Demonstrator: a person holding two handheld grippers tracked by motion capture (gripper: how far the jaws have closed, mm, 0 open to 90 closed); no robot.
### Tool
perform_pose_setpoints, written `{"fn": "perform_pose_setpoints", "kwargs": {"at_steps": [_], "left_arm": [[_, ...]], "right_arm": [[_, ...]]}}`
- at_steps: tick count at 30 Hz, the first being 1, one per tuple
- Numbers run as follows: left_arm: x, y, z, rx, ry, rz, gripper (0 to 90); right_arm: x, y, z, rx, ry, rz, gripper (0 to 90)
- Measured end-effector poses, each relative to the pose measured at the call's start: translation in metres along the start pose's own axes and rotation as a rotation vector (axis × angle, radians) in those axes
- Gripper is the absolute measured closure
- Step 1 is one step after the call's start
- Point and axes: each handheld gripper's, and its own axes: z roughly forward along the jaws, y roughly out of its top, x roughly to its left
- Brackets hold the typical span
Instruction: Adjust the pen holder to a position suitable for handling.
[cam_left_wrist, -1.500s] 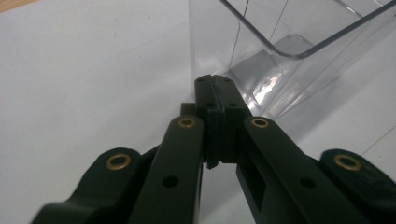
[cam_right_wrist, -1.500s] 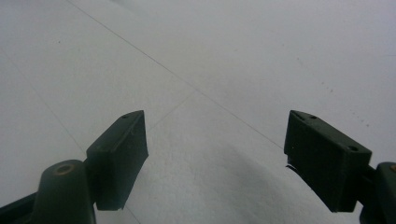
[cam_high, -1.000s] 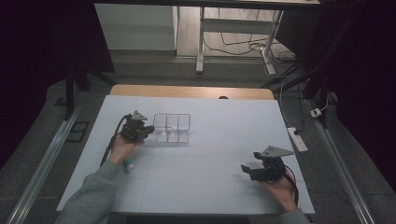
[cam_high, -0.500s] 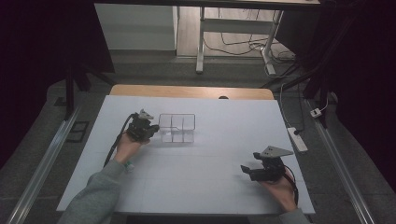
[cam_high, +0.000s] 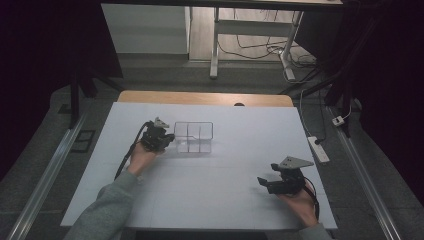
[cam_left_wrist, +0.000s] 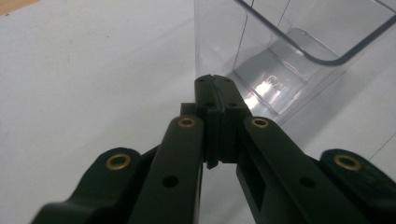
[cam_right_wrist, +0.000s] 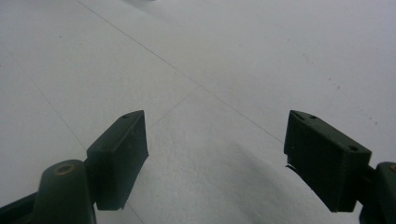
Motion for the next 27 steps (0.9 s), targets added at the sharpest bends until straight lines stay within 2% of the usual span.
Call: {"fn": "perform_pose_setpoints", "kwargs": {"at_steps": [18, 27], "left_arm": [[-0.017, 0.010, 0.016, -0.002, -0.022, 0.004, 88.3], [-0.024, 0.012, 0.022, 0.007, -0.028, 0.019, 88.3]], "right_arm": [[0.000, 0.000, 0.000, 0.005, 0.003, -0.004, 21.4], [0.000, 0.000, 0.000, 0.003, 0.007, -0.003, 21.4]]}}
